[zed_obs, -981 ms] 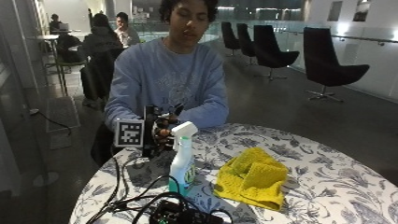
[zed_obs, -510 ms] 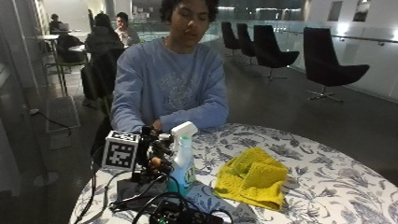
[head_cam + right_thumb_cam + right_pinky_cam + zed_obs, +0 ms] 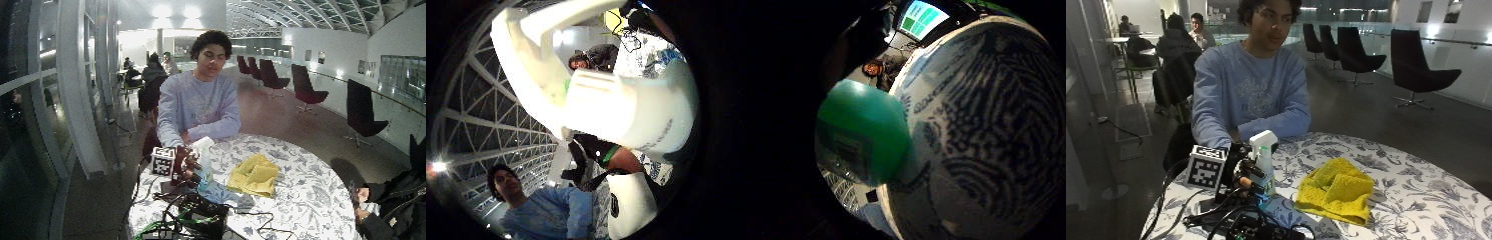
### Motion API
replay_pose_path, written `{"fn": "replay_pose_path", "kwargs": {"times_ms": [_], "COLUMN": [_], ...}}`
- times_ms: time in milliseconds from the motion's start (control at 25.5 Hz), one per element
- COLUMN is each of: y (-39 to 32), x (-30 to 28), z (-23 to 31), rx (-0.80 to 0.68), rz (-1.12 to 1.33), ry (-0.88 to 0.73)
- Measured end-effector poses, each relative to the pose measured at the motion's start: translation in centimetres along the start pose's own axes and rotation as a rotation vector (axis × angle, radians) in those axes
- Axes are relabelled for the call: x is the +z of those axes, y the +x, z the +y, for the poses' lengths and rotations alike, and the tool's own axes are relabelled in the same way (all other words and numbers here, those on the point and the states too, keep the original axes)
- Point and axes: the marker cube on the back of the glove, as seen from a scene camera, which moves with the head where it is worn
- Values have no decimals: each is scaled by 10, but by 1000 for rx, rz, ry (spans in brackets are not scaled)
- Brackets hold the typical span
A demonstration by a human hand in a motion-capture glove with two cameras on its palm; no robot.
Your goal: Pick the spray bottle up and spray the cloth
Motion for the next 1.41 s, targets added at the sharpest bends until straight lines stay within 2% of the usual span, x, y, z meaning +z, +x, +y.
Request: {"fn": "replay_pose_path", "kwargs": {"times_ms": [196, 824, 1060, 1256, 1413], "y": [0, 2, -1, -34, -50], "x": [10, 12, 8, 6, 24], "z": [-5, -9, -13, -27, -5], "rx": [-5, -73, -137, -63, -117], "rz": [93, 60, 36, -81, -147], "ry": [51, 91, -14, -254, -366]}}
